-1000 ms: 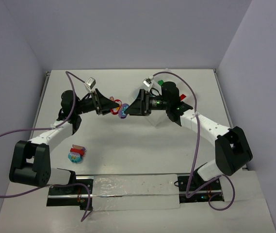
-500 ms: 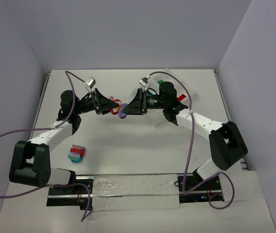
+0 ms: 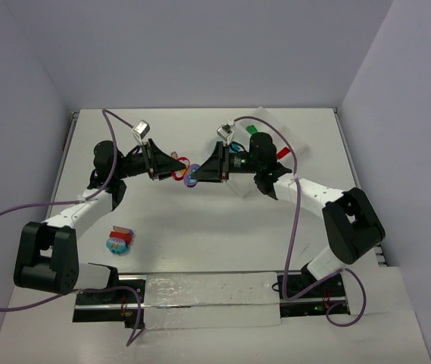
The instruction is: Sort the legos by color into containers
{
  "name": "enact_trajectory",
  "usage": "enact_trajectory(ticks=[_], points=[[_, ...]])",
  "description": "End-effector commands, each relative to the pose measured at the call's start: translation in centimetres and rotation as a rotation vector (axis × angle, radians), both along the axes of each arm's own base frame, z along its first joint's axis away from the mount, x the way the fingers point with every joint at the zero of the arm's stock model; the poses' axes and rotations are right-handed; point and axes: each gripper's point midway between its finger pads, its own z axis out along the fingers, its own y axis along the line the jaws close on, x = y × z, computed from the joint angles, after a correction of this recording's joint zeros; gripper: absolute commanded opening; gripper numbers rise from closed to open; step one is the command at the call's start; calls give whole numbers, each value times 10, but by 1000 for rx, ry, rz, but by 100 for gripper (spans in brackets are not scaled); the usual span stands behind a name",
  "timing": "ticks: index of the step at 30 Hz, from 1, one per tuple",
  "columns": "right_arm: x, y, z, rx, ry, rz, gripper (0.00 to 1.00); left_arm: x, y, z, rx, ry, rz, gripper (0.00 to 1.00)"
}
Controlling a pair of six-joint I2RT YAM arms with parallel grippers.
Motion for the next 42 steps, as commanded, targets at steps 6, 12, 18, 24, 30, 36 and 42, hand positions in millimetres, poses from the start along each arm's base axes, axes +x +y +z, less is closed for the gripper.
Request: enact_trajectory(ticks=[6, 12, 18, 24, 30, 36, 42], points=[[-20, -17, -23, -6, -8, 16, 0, 15, 23, 36, 14, -123, 86, 0], [-20, -32, -31, -57, -16, -29, 0, 23, 30, 27, 35, -106, 112, 0], [6, -52, -47, -270, -99, -185, 0, 27, 33, 20, 68, -80, 139, 0], [44, -106, -66, -665, -143, -455, 0, 33, 38, 6, 143, -40, 197, 0], [69, -171, -48, -880, -194, -754, 0, 48, 50, -14, 259, 28, 304, 0], [79, -197, -45, -939, -181, -869, 0, 52, 62, -32, 375, 75, 374, 0], [87, -198, -42, -938, -161, -894, 0, 52, 72, -33, 435, 77, 427, 0]])
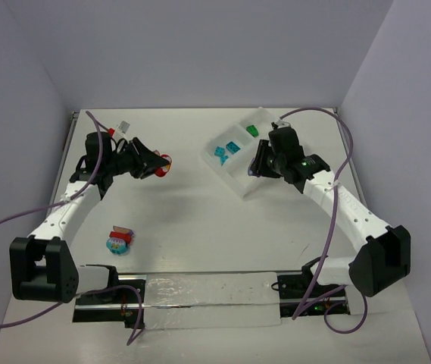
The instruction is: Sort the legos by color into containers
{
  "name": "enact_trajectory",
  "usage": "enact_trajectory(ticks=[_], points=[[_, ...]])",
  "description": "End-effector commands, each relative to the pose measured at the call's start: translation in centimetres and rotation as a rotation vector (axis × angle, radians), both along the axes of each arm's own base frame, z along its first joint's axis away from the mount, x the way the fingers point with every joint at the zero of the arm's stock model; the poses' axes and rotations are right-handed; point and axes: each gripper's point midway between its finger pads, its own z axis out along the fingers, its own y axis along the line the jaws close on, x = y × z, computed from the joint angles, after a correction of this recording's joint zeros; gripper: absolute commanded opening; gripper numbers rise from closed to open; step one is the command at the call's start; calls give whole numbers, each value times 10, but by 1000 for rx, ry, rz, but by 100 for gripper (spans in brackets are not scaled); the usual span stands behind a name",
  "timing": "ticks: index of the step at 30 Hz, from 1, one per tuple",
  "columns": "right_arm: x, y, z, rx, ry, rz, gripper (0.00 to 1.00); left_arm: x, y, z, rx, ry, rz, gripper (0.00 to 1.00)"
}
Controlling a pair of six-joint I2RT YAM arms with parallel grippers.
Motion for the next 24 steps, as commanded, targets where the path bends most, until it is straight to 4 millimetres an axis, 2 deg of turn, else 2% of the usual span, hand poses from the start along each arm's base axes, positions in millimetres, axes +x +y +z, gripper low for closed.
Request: enact_trajectory(ticks=[1, 10, 16, 20, 24], points=[[16, -8, 29, -12, -68, -56, 0, 3, 13, 22, 77, -74, 53, 0], [24, -21, 28, -18, -58, -132, 0, -5, 31, 23, 166, -66, 136, 0], [34, -33, 30, 3, -39, -182, 0, 0, 50, 12, 269, -35, 227, 0], [44, -32, 31, 5, -29, -168, 0, 10, 58, 8, 306, -24, 269, 0], [48, -20, 30, 44, -33, -126, 0, 20, 58, 0, 299, -7, 285, 0]])
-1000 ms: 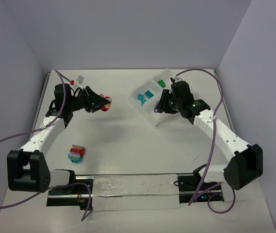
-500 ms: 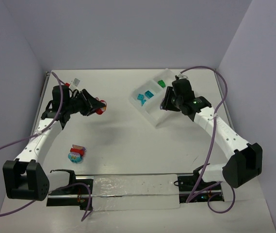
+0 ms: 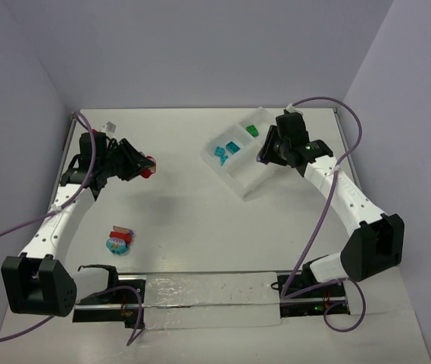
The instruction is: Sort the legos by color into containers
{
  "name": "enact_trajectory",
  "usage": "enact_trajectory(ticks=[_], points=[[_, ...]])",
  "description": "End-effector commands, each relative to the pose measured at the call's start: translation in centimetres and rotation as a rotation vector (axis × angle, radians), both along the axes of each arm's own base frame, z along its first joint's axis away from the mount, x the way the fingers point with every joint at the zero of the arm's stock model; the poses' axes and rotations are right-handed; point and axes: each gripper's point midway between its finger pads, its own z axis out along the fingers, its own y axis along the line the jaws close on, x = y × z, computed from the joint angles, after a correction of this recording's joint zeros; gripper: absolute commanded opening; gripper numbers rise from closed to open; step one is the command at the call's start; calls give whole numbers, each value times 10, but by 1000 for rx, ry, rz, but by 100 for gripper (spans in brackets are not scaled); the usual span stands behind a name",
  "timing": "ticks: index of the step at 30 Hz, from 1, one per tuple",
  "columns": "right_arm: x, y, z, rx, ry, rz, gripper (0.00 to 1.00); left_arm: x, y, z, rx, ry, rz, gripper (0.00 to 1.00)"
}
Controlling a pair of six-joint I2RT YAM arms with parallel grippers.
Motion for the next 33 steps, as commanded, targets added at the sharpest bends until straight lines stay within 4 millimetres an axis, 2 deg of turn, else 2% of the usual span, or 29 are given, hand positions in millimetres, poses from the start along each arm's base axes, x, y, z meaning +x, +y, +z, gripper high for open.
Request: enact_trajectory(ticks=[1, 5, 10, 19, 22, 26, 29, 33], points=[[10, 13, 15, 56, -44, 40, 0, 20, 8, 8, 24, -31, 48, 0], [8, 21, 8, 87, -29, 68, 0, 22, 6, 7, 22, -14, 49, 0], [5, 20, 6, 93, -31, 70, 0, 18, 9, -1, 42, 11, 54, 0], [7, 6, 4, 41, -50, 4, 0, 16, 7, -6, 34, 42, 56, 0], [11, -1, 4, 22, -57, -42, 0, 13, 11, -15, 53, 71, 78, 0], [15, -17, 2, -5, -27, -175, 0, 11, 25, -29, 125, 106, 132, 0], [19, -19, 0, 2, -13, -217, 0, 13, 28, -44, 141, 130, 150, 0], [26, -18, -1, 20, 4, -258, 0, 22, 38, -40, 224, 127, 155, 0]])
